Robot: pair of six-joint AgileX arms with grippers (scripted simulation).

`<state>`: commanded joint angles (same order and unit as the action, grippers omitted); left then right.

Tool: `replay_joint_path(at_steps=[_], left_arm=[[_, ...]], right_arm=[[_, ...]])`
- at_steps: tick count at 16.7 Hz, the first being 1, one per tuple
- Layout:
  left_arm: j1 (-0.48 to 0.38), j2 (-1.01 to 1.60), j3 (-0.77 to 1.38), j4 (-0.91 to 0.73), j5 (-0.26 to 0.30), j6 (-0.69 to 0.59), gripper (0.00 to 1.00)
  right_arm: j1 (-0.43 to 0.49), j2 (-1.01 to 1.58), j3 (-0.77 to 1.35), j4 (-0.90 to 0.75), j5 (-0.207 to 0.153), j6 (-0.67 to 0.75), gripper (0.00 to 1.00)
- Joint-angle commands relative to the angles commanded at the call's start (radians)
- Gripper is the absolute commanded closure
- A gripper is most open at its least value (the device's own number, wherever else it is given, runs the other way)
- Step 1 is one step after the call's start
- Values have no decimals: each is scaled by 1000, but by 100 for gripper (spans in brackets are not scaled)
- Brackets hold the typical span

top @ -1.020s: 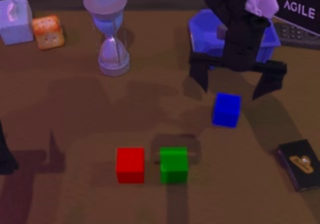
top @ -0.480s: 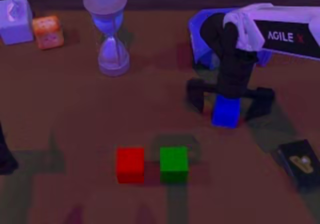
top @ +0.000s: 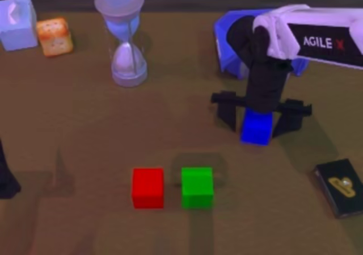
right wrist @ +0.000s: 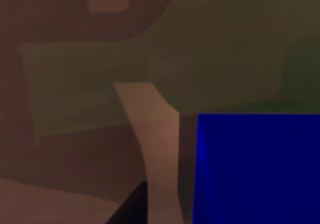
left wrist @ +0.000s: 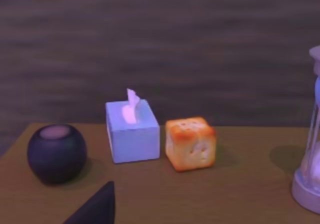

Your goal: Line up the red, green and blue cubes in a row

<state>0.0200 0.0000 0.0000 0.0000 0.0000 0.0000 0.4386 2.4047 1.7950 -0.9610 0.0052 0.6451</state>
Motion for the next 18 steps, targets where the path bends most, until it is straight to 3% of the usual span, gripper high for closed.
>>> replay_joint_path(at_steps=[8, 18], left_arm=[[0, 0, 0, 0, 0, 0, 0], [0, 0, 0, 0, 0, 0, 0]], right_arm=[[0, 0, 0, 0, 0, 0, 98], [-2, -3, 3, -4, 1, 0, 100]])
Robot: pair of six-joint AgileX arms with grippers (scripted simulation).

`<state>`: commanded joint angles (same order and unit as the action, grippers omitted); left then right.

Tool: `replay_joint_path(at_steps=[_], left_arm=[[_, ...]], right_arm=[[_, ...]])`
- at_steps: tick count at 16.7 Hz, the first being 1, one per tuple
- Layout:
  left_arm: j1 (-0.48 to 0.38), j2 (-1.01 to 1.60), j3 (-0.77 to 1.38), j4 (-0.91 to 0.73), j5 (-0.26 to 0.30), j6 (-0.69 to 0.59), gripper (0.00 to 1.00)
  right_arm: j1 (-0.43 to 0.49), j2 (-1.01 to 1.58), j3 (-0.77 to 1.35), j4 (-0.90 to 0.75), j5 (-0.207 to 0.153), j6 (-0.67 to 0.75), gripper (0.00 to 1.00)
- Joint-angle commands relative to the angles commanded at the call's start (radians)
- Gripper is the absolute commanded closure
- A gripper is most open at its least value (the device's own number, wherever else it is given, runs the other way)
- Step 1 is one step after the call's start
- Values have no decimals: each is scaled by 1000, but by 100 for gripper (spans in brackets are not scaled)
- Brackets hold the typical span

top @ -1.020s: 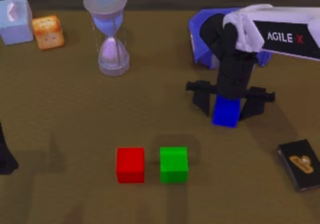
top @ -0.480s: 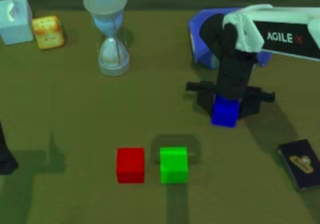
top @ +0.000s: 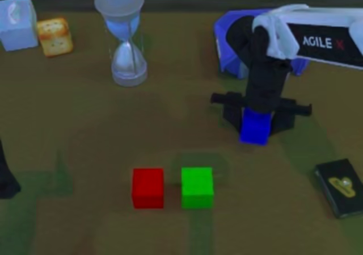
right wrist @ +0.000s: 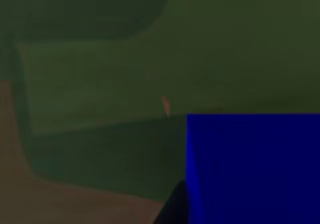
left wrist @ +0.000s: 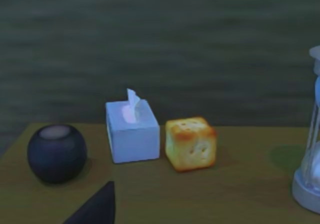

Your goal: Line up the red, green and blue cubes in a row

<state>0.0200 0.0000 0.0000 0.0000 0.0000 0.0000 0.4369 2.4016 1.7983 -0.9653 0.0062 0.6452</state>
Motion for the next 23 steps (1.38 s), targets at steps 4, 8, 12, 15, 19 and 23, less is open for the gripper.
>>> replay_joint_path(at_steps=[4, 8, 12, 15, 19, 23], left_arm=[[0, 0, 0, 0, 0, 0, 0], [0, 0, 0, 0, 0, 0, 0], [0, 0, 0, 0, 0, 0, 0], [0, 0, 0, 0, 0, 0, 0], [0, 0, 0, 0, 0, 0, 0], [0, 0, 0, 0, 0, 0, 0]], right_arm=[[5, -34, 75, -116, 0, 0, 100], [8, -76, 144, -222, -1, -1, 100], [4, -76, 141, -219, -1, 0, 100], [33, -136, 70, -197, -2, 1, 100], [107, -286, -142, -145, -3, 11, 100], [189, -445, -371, -91, -5, 21, 100]])
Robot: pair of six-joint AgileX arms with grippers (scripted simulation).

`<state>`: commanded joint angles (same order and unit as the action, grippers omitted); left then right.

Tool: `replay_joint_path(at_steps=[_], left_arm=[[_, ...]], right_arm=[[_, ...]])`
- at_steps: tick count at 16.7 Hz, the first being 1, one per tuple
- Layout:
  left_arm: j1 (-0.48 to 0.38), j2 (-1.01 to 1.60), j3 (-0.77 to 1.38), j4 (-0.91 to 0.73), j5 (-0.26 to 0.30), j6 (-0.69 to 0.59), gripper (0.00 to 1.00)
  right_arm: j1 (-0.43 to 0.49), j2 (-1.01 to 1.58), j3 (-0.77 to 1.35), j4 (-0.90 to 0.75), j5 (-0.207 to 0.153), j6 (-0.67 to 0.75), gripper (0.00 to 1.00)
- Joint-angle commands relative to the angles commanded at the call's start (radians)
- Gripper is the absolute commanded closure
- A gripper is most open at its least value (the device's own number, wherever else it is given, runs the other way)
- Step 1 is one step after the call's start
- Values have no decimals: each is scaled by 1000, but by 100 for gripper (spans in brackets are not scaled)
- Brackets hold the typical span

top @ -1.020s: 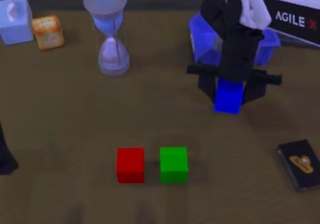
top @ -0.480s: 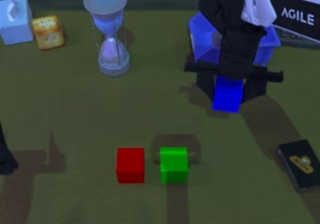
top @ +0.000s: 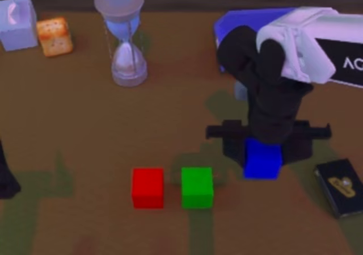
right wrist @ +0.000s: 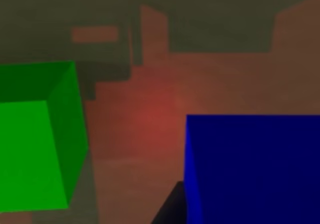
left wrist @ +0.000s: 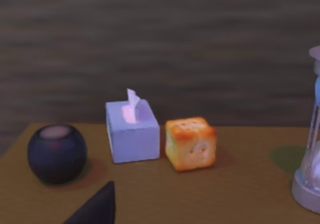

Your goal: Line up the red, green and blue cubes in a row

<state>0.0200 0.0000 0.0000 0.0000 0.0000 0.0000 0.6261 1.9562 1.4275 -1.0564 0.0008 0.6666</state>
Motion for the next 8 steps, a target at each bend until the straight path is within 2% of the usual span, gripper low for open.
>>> replay_joint_path(at_steps=[3, 8], left_arm=[[0, 0, 0, 0, 0, 0, 0], [0, 0, 0, 0, 0, 0, 0]], right_arm=[[35, -66, -74, 24, 0, 5, 100], [32, -64, -77, 26, -1, 6, 100]])
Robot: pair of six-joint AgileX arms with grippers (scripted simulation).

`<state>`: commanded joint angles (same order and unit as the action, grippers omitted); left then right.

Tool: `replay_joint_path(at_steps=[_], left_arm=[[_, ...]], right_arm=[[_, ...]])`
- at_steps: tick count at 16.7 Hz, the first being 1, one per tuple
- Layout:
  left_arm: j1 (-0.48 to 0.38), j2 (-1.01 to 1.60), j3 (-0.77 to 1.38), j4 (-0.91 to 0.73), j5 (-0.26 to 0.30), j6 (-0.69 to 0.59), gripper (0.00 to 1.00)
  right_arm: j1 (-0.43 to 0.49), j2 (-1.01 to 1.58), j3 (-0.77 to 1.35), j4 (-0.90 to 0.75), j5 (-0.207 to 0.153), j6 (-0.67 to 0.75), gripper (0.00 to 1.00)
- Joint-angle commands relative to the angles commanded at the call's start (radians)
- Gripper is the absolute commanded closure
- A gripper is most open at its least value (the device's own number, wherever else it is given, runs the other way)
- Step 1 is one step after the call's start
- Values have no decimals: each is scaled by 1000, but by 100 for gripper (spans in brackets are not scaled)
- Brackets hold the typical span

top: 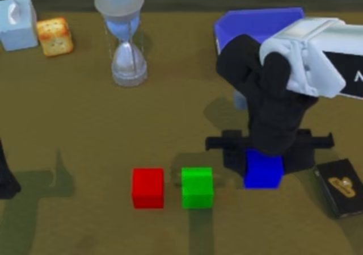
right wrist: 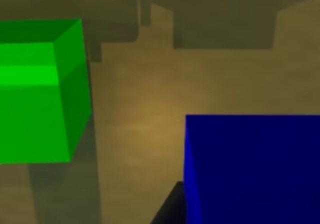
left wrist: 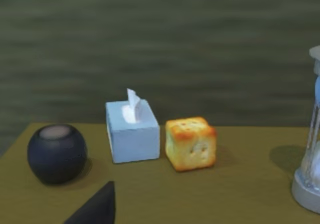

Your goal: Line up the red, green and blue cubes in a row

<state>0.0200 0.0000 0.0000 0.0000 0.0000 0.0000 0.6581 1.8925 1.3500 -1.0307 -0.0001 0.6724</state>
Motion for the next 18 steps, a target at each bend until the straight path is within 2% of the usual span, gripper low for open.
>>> replay_joint_path(at_steps=[8, 13, 18], left_arm=[[0, 0, 0, 0, 0, 0, 0], [0, 0, 0, 0, 0, 0, 0], [0, 0, 0, 0, 0, 0, 0]], right_arm=[[5, 99, -133, 240, 1, 2, 100], [6, 108, -144, 256, 1, 2, 100], [6, 108, -144, 256, 1, 2, 62]])
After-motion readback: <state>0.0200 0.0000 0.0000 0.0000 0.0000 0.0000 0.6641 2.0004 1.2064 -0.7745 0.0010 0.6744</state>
